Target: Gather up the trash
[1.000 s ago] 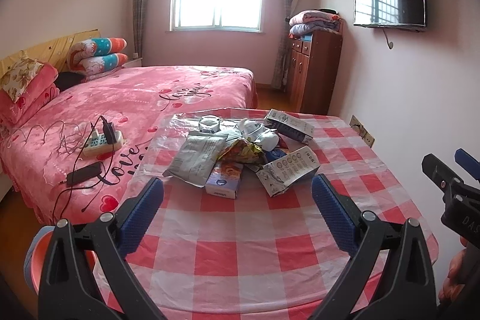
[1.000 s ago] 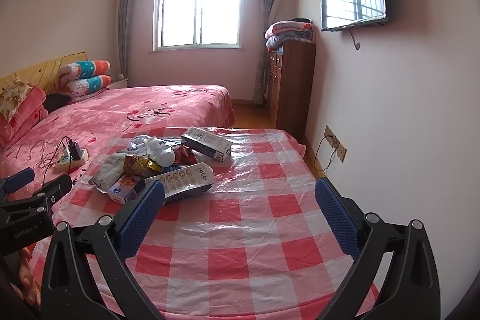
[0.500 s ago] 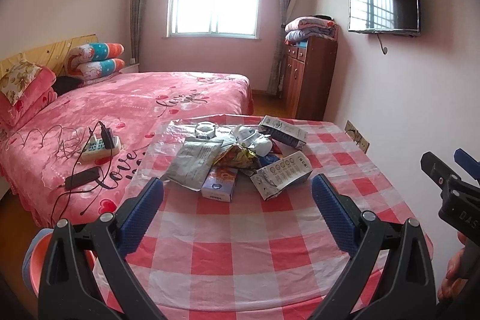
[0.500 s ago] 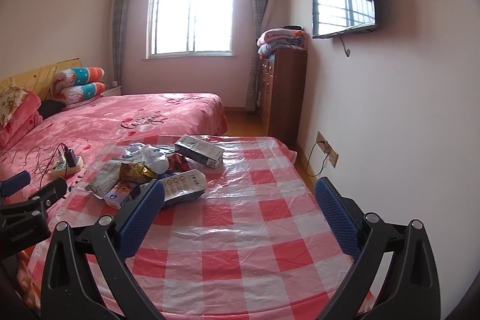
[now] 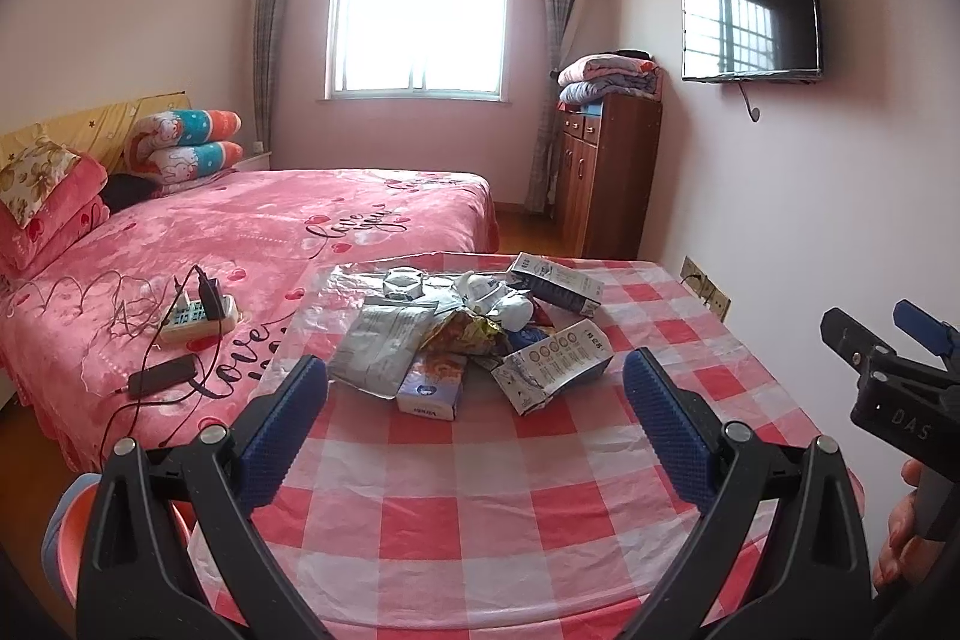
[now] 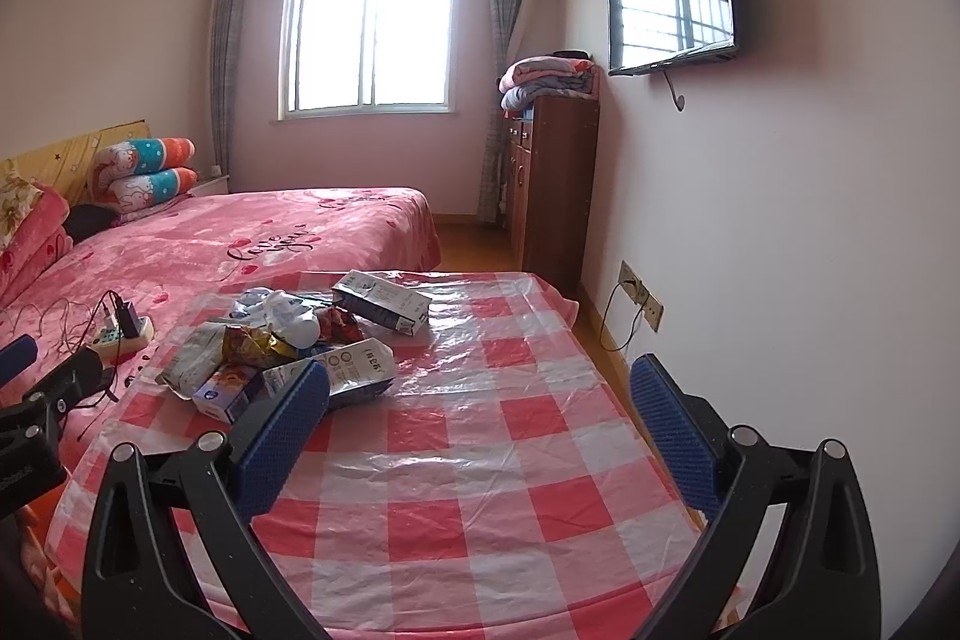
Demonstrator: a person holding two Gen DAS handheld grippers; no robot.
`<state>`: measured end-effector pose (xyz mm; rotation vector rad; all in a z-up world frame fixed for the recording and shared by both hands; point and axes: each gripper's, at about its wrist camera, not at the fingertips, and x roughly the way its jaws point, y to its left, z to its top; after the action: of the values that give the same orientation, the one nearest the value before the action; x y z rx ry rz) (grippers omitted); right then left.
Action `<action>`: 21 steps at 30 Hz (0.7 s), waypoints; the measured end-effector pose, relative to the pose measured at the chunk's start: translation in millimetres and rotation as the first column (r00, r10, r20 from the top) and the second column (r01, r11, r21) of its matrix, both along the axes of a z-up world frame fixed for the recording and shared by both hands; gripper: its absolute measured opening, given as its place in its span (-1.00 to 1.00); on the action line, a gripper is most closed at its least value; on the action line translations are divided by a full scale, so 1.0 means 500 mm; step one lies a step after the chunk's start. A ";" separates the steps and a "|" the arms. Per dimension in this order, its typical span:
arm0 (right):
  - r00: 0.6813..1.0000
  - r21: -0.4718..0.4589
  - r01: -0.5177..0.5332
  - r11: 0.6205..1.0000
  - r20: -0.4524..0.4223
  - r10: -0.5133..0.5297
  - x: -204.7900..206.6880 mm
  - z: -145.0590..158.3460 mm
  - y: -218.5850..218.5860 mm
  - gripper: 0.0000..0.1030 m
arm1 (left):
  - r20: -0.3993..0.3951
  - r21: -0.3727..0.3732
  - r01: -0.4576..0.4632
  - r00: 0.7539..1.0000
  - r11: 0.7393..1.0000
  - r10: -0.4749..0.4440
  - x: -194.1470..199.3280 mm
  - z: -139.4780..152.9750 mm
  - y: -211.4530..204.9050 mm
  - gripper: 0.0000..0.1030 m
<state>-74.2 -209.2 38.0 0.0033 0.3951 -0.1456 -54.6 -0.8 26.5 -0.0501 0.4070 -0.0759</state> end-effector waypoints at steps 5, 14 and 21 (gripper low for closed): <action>1.000 0.003 -0.013 1.000 -0.006 0.013 0.003 -0.004 0.000 0.92 | -0.005 -0.007 -0.003 1.000 1.000 0.003 -0.002 -0.001 0.007 0.92; 0.994 0.086 -0.079 0.993 -0.066 0.085 0.030 -0.036 -0.006 0.92 | -0.037 0.010 0.004 0.999 1.000 -0.003 0.015 -0.029 0.027 0.92; 0.981 0.184 -0.131 0.974 -0.115 0.154 0.064 -0.071 -0.016 0.92 | -0.078 0.000 0.028 0.997 1.000 -0.028 0.048 -0.065 0.065 0.92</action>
<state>-42.4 -217.1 2.7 0.1404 0.5341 0.0319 -30.4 31.7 -5.7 -0.0468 0.4862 -0.1014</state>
